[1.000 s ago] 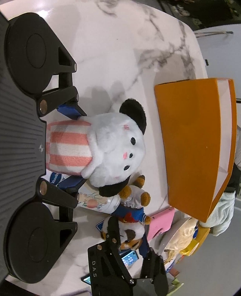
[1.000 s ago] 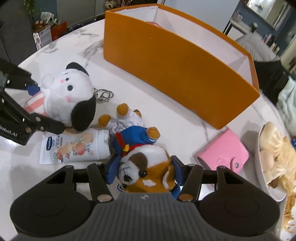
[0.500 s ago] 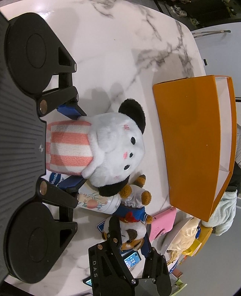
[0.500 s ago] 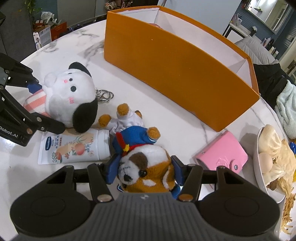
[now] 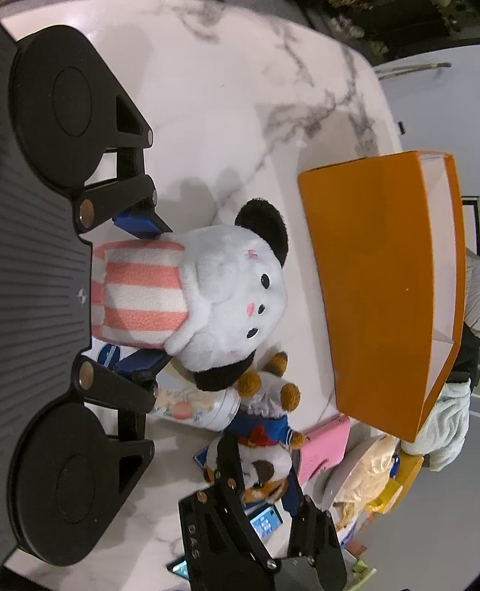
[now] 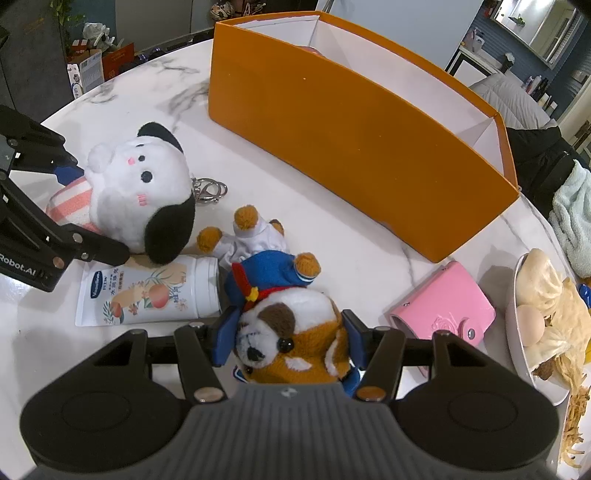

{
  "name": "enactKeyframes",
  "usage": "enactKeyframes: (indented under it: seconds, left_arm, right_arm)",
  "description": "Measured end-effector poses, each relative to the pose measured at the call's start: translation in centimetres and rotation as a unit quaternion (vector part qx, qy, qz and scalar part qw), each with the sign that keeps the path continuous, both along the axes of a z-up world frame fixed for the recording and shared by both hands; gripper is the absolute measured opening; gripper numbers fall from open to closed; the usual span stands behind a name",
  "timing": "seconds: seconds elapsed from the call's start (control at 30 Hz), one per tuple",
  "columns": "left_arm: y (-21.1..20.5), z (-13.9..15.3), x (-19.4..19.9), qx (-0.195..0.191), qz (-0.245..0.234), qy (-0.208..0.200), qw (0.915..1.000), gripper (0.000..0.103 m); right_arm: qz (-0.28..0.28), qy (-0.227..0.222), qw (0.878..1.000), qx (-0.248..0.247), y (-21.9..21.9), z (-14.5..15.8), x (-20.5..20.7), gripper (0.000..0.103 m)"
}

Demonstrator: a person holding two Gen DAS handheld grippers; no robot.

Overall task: Organize objects
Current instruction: 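Lift both plush toys and carry them over the orange box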

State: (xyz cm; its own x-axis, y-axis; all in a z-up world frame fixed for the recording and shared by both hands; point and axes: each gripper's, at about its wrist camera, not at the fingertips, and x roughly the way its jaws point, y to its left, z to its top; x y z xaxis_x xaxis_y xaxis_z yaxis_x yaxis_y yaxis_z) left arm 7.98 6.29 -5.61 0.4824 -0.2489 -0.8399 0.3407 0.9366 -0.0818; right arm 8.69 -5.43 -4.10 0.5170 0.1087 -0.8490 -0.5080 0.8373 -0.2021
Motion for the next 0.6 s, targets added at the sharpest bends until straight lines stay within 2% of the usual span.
enactKeyframes:
  seconds: [0.23, 0.6]
  left_arm:
    - [-0.6, 1.4, -1.0, 0.011, -0.025, -0.026, 0.9993, 0.069]
    - [-1.4, 4.0, -0.8, 0.017, -0.032, -0.065, 0.9972, 0.069]
  right_arm:
    - [-0.007, 0.002, 1.0, 0.009, -0.6, 0.8, 0.0, 0.059]
    - [-0.025, -0.025, 0.998, 0.045, -1.8, 4.4, 0.8, 0.059]
